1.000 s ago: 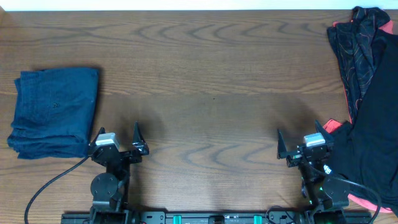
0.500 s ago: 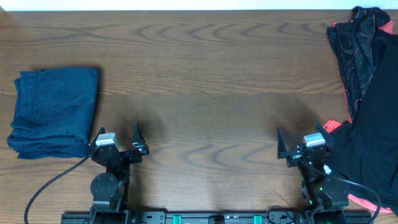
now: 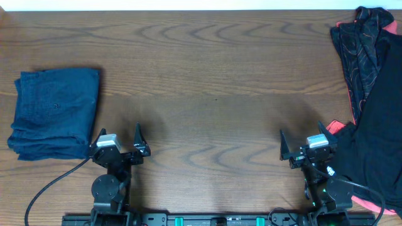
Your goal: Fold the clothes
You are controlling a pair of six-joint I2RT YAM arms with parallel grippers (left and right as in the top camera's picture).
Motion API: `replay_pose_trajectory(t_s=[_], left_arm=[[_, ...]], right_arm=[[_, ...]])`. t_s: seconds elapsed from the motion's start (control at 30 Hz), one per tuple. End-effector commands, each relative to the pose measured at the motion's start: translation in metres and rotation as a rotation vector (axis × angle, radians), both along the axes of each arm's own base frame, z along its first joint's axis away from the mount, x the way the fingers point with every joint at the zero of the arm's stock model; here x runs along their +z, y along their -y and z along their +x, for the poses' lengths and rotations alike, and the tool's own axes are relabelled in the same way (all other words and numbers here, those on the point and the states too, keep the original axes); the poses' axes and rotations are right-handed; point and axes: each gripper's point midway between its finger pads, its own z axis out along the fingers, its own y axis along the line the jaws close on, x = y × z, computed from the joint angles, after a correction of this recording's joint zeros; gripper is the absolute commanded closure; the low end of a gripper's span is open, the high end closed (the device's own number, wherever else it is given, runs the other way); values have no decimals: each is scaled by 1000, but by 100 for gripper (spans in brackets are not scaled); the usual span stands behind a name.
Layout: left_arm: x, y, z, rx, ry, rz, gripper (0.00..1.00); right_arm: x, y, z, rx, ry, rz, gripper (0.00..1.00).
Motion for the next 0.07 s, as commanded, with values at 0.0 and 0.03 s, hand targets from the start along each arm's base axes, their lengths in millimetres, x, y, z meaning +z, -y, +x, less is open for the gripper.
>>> replay_pose_trajectory(t_s=[0.0, 0.03], left_arm=[[-18, -2, -1, 7, -54, 21, 2], [-18, -2, -1, 7, -54, 21, 2]], right_arm=[[0, 1, 0, -5, 3, -13, 1], [0, 1, 0, -5, 3, -13, 1]])
